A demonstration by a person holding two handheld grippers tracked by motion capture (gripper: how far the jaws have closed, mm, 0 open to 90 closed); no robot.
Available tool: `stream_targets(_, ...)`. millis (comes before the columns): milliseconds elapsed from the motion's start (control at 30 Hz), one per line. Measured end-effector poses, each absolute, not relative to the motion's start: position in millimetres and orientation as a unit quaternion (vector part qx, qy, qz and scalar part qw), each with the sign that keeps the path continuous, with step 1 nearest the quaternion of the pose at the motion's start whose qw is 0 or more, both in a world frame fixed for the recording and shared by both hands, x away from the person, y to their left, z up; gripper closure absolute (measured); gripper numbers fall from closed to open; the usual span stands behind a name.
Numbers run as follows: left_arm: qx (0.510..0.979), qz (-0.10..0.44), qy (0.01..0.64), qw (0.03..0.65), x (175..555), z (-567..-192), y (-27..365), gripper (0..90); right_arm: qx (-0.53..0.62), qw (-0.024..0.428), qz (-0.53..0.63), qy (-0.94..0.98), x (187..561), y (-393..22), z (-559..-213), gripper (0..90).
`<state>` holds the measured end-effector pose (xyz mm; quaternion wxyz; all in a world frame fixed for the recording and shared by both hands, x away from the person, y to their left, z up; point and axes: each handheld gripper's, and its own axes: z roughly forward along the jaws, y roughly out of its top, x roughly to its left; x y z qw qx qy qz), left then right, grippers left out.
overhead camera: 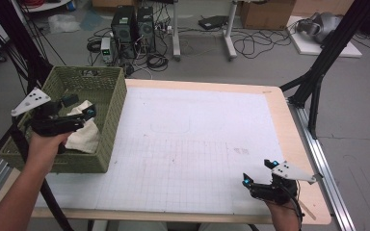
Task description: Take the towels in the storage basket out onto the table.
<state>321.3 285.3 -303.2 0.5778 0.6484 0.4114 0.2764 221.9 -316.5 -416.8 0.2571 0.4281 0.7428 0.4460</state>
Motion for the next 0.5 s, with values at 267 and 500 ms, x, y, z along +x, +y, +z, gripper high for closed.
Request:
stream_targets(267,0.654,0.258,0.466,0.537,352.8,-319.9,308.4,22.4,0.432,0.257,0.447,0.740,223.1,-317.2,-417.4,8.3)
stream_targets(500,0.659,0.270,0.513,0.479,376.0,-337.1,322.5,21.7,0.433,0.257,0.443,0.742,223.3,-318.4,-418.4,8.3)
